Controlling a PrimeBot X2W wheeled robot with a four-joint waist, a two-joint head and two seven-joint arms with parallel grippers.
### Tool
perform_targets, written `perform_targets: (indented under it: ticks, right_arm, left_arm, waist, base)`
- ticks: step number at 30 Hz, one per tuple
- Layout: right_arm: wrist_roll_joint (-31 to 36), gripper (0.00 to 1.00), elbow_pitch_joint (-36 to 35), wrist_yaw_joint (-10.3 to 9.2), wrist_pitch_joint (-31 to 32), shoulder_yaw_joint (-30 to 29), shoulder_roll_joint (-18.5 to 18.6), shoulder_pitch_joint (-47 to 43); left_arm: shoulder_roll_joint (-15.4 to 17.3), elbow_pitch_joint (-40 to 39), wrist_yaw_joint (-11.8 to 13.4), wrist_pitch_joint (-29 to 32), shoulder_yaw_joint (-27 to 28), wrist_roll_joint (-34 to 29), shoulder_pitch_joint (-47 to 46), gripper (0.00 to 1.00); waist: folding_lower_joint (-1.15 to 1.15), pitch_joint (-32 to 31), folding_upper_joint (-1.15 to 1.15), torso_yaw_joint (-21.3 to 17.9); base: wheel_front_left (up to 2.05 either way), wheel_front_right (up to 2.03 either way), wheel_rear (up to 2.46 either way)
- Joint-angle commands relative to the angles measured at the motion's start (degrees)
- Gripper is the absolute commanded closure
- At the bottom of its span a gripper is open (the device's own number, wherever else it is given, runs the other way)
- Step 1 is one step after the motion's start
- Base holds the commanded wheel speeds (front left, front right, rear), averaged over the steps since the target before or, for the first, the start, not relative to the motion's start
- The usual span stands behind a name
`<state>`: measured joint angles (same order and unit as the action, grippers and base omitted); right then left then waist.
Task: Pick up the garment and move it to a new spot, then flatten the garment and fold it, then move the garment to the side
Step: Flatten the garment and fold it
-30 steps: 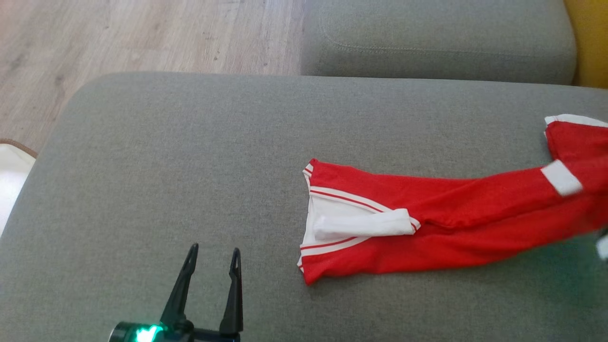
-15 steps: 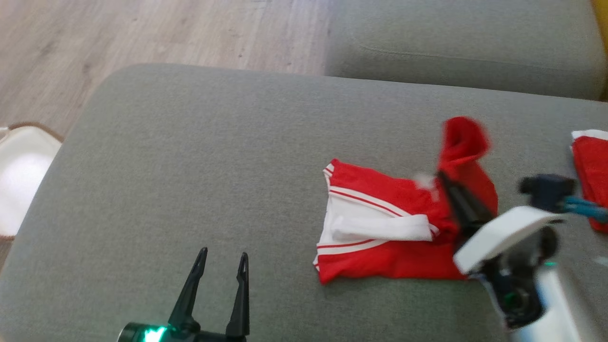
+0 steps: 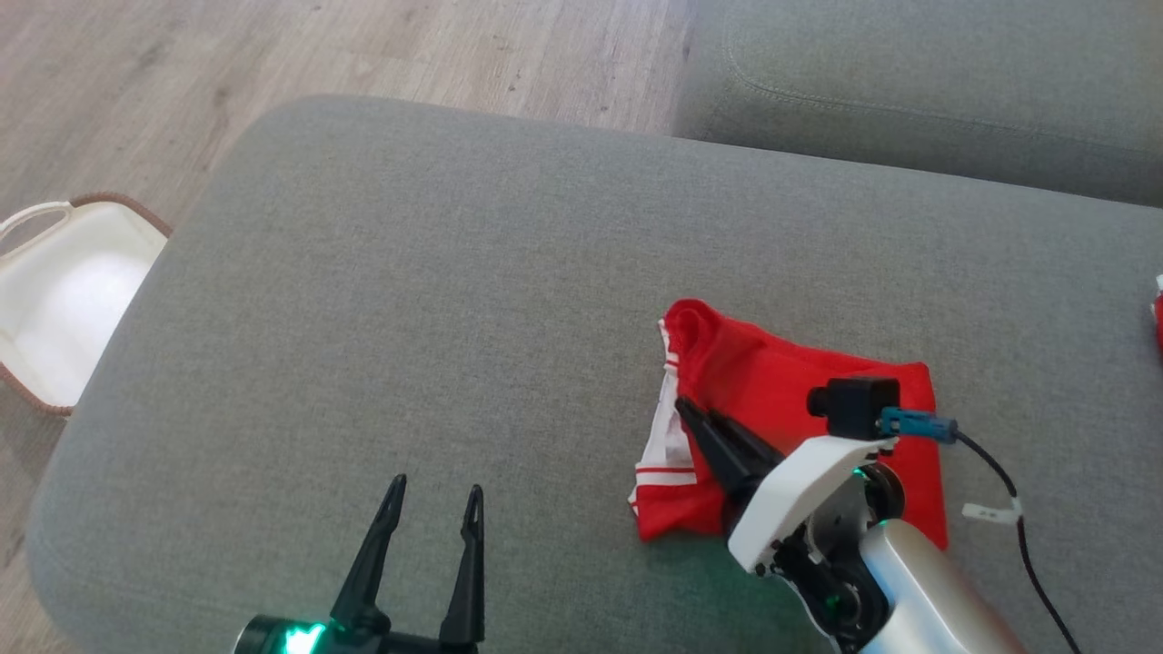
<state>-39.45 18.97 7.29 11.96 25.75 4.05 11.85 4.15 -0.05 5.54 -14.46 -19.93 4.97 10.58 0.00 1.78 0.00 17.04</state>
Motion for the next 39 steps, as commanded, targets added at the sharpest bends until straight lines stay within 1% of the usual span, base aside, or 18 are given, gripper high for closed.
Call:
perform_targets:
  ticks: [1, 3, 7, 10, 11, 14, 16, 19, 23, 26, 29, 34, 39]
  right_arm:
    - [-0.9, 0.0, -1.3, 0.2, -2.3, 1.1, -0.9, 3.1]
    - [-2.2, 0.0, -0.8, 0.2, -4.6, 1.3, -1.0, 3.3]
    - [-1.9, 0.0, -1.5, 0.2, -9.4, -0.3, -0.8, 3.1]
    - [-0.1, 0.0, -2.6, 0.2, -12.4, -2.9, 1.8, 1.3]
    - [-0.1, 0.0, -2.6, 0.2, -12.4, -2.9, 1.8, 1.3]
    - [1.2, 0.0, -3.6, 0.2, -16.5, -6.1, 4.7, -1.8]
    - [3.7, 0.0, -4.3, 0.2, -19.8, -7.3, 7.6, -3.9]
    - [7.4, 0.0, -4.3, 0.2, -23.8, -9.5, 10.6, -7.0]
    - [13.6, 0.0, -4.6, 0.2, -26.3, -11.1, 12.8, -11.1]
    - [17.5, 0.0, -6.0, 0.2, -26.9, -12.6, 12.4, -13.8]
    - [21.0, 0.0, -10.4, 0.2, -26.9, -16.2, 9.9, -17.0]
    - [26.5, 0.0, -13.9, 0.2, -26.9, -18.7, 7.3, -21.9]
    - [28.3, 0.0, -14.6, 0.2, -26.9, -20.6, 4.7, -24.1]
  left_arm:
    - [-1.0, -1.6, 0.2, -0.5, 1.8, -0.4, -2.8, 0.0]
    - [-1.0, -1.7, 0.3, -0.5, 1.9, -0.4, -2.6, 0.0]
    - [-1.1, -2.0, 0.6, -0.5, 2.3, -0.4, -1.8, 0.0]
    - [-1.1, -2.1, 0.7, -0.5, 3.1, 0.1, -1.1, 0.0]
    - [-1.1, -2.1, 0.7, -0.5, 3.1, 0.1, -1.1, 0.0]
    - [-1.2, -2.0, 0.7, -0.5, 4.1, 0.8, -0.4, 0.0]
    - [-1.2, -1.9, 0.6, -0.5, 4.9, 1.6, 0.1, 0.0]
    - [-1.2, -2.0, 0.6, -0.5, 6.1, 2.3, 0.5, 0.0]
    - [-1.2, -2.2, 0.1, -0.5, 7.4, 3.1, 1.7, 0.0]
    - [-1.2, -2.9, 0.0, -0.5, 8.6, 3.4, 2.9, 0.0]
    - [-1.2, -3.4, -0.4, -0.5, 9.4, 3.1, 4.0, 0.0]
    - [-0.9, -3.8, -0.4, -0.5, 10.8, 0.9, 5.5, 0.0]
    - [-0.9, -4.3, -0.9, -0.5, 11.6, 0.1, 6.6, 0.0]
  waist:
    - [0.0, -0.1, 0.0, 0.0]
    - [0.0, -0.3, 0.0, -0.1]
    - [0.0, -1.1, 0.0, -0.9]
    - [0.0, -1.9, 0.0, -2.0]
    - [0.0, -1.9, 0.0, -2.0]
    - [0.0, -3.2, 0.0, -3.3]
    - [0.0, -4.0, 0.0, -4.1]
    - [0.0, -4.9, 0.0, -5.5]
    - [0.0, -6.2, 0.0, -7.4]
    - [0.0, -6.8, 0.0, -8.7]
    - [0.0, -7.4, 0.0, -9.2]
    - [0.0, -7.9, 0.0, -10.0]
    - [0.0, -8.4, 0.0, -10.4]
  base:
    - [0.0, 0.0, 0.0]
    - [0.0, 0.0, 0.0]
    - [0.0, 0.0, 0.0]
    - [0.0, 0.0, 0.0]
    - [0.0, 0.0, 0.0]
    - [0.0, 0.0, 0.0]
    - [0.0, 0.0, 0.0]
    - [0.0, 0.0, 0.0]
    - [0.0, 0.0, 0.0]
    - [0.0, 0.0, 0.0]
    - [0.0, 0.0, 0.0]
    - [0.0, 0.0, 0.0]
    - [0.0, 0.0, 0.0]
